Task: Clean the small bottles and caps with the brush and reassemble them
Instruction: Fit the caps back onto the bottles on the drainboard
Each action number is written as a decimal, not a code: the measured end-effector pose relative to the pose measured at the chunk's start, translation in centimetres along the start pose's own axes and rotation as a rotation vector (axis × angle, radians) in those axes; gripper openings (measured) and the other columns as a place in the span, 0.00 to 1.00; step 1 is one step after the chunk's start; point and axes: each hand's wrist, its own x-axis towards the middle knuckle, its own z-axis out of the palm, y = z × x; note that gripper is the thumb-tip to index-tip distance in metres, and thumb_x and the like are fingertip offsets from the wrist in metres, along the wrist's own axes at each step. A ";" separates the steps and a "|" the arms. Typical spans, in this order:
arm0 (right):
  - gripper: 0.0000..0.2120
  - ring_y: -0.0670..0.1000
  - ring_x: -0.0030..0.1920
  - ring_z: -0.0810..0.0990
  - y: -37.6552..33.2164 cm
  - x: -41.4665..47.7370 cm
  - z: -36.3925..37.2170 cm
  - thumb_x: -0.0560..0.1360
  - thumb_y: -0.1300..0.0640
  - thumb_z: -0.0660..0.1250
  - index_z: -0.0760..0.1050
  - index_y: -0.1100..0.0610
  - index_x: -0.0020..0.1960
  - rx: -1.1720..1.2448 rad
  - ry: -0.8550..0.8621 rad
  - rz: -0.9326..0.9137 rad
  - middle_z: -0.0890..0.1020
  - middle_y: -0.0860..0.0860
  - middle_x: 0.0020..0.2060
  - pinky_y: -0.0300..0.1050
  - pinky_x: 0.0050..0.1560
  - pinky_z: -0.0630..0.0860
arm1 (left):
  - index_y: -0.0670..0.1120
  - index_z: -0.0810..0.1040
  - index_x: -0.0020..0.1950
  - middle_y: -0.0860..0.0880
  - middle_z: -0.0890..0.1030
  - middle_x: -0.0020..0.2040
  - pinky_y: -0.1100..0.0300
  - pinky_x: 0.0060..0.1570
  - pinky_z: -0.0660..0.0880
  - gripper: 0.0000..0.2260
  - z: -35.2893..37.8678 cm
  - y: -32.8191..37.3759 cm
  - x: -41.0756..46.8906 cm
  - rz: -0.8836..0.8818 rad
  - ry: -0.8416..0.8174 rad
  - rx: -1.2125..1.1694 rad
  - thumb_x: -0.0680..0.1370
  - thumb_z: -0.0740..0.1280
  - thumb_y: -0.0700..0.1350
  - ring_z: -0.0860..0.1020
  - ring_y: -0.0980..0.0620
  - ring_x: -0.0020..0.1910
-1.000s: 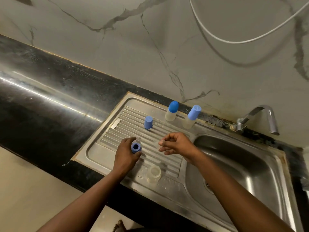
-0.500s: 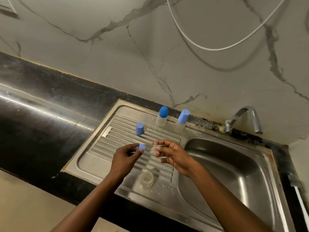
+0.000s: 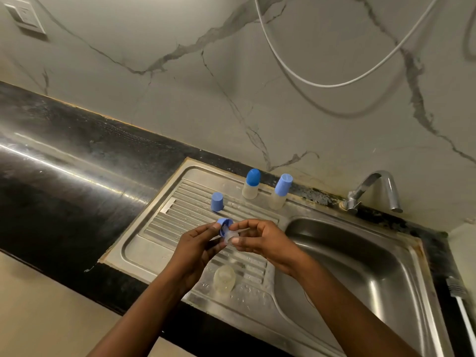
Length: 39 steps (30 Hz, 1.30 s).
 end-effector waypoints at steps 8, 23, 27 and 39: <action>0.06 0.48 0.46 0.86 0.3 0.6 -0.1 0.76 0.51 0.75 0.84 0.47 0.53 -0.402 0.198 -0.168 0.88 0.47 0.44 0.50 0.52 0.85 | 0.33 0.81 0.64 0.31 0.84 0.59 0.47 0.58 0.82 0.12 0.4 0.0 -0.4 -0.098 -0.027 -0.012 0.82 0.69 0.37 0.85 0.40 0.52; 0.08 0.55 0.37 0.87 0.5 0.6 -0.9 0.74 0.62 0.78 0.83 0.59 0.52 -0.292 0.267 -0.064 0.86 0.57 0.45 0.45 0.36 0.83 | 0.30 0.79 0.64 0.27 0.82 0.59 0.54 0.50 0.85 0.13 1.1 -0.5 -1.1 -0.210 -0.075 -0.112 0.83 0.66 0.35 0.88 0.39 0.47; 0.09 0.58 0.42 0.88 0.3 0.3 -1.1 0.75 0.65 0.76 0.83 0.62 0.55 -0.212 0.180 -0.042 0.87 0.61 0.46 0.48 0.41 0.85 | 0.30 0.80 0.62 0.28 0.83 0.56 0.56 0.48 0.86 0.10 1.1 -1.0 -0.8 -0.140 -0.028 -0.005 0.82 0.67 0.33 0.87 0.41 0.45; 0.25 0.42 0.54 0.85 0.5 -0.4 -0.2 0.69 0.47 0.82 0.81 0.44 0.64 -0.475 0.143 -0.172 0.86 0.44 0.54 0.46 0.59 0.83 | 0.31 0.83 0.53 0.34 0.84 0.44 0.58 0.44 0.85 0.06 0.9 -0.7 -0.6 0.012 0.067 0.227 0.81 0.68 0.33 0.85 0.45 0.39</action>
